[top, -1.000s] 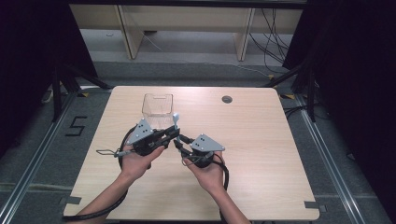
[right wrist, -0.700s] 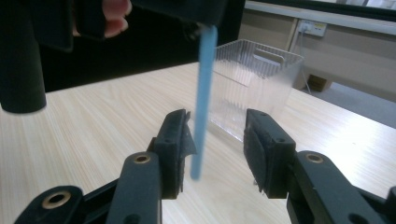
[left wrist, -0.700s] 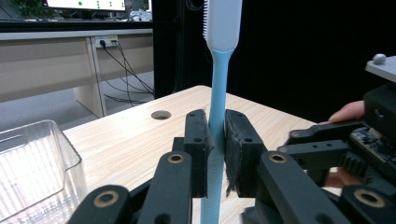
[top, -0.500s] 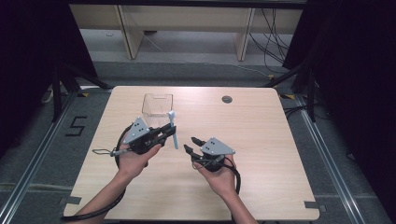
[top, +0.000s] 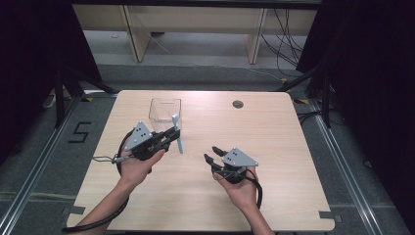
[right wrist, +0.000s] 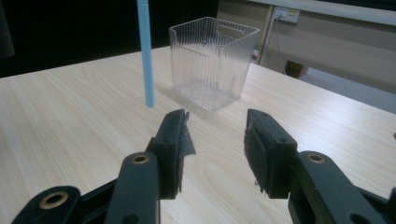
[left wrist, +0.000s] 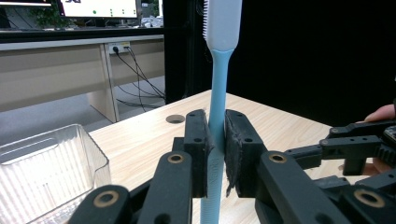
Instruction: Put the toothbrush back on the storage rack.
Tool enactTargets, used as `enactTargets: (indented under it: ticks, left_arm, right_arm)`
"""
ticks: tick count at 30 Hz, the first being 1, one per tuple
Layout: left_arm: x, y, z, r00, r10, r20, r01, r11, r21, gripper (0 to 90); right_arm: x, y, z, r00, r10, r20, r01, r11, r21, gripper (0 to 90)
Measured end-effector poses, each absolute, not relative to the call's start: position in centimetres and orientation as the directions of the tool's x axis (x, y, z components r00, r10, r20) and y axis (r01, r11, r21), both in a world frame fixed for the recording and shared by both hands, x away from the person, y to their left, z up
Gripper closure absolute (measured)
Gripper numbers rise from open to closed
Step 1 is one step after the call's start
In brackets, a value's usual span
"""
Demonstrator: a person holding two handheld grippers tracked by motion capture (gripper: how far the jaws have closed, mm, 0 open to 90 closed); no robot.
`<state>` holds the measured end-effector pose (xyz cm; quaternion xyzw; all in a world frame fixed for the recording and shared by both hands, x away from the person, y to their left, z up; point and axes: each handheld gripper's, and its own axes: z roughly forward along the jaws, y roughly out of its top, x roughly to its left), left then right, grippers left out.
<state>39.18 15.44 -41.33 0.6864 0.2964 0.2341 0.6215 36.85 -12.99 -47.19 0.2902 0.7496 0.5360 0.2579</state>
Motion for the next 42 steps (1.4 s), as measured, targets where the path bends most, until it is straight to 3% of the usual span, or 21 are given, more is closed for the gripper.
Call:
enactTargets:
  ticks: [17, 42]
  left_arm:
    - [40.0, 17.3, -41.2, 0.678, 0.734, -0.035, 0.103, -0.047, 0.994, 79.5]
    - [41.2, 18.4, -40.9, 0.651, 0.758, -0.041, 0.092, -0.026, 0.995, 79.5]
  right_arm:
    - [36.5, -17.1, -48.6, -0.625, 0.774, -0.096, 0.182, 0.264, 0.947, 58.7]
    - [35.2, -19.4, -50.2, -0.56, 0.828, -0.026, 0.206, 0.169, 0.964, 58.8]
